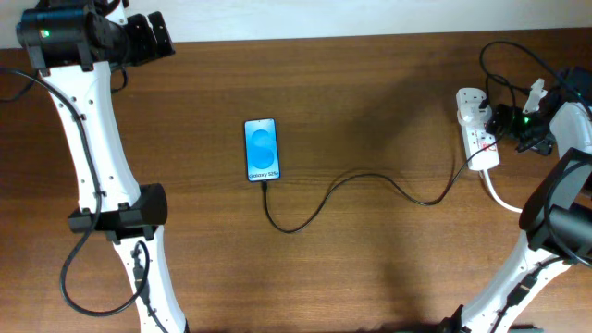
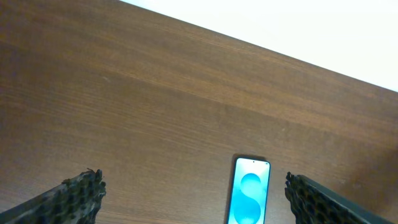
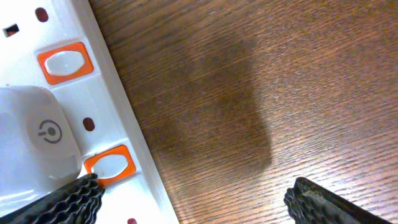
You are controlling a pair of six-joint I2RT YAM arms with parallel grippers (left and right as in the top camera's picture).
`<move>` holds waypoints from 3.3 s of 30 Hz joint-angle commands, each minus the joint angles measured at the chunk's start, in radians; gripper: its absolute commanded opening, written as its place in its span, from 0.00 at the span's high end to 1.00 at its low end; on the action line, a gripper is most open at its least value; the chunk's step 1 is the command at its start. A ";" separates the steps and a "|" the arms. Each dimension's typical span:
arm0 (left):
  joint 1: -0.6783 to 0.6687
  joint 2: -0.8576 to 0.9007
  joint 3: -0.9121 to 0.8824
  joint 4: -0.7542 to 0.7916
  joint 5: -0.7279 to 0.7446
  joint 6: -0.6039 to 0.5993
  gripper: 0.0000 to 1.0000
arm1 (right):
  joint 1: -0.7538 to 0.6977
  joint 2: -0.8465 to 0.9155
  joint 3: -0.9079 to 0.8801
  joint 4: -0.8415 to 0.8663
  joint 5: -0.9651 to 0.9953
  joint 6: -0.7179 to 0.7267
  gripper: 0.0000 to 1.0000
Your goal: Plug charger to phone and switch on socket
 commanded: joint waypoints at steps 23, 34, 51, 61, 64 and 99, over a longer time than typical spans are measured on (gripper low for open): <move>0.002 -0.006 -0.002 0.001 -0.008 -0.005 0.01 | 0.035 0.021 -0.003 0.029 -0.024 0.045 0.01; 0.002 -0.006 -0.002 0.001 -0.008 -0.005 0.01 | 0.036 0.021 -0.003 0.006 -0.094 0.027 0.01; 0.002 -0.006 -0.002 0.001 -0.008 -0.005 0.01 | 0.062 0.021 -0.003 -0.014 -0.146 -0.006 0.01; 0.002 -0.006 -0.002 0.001 -0.008 -0.005 0.01 | 0.051 0.003 0.024 -0.005 0.023 0.069 0.02; 0.002 -0.006 -0.002 0.001 -0.008 -0.005 0.01 | 0.039 -0.018 0.081 -0.035 0.026 0.069 0.02; 0.002 -0.006 -0.002 0.001 -0.008 -0.005 0.01 | 0.034 0.057 0.114 -0.091 0.043 0.065 0.02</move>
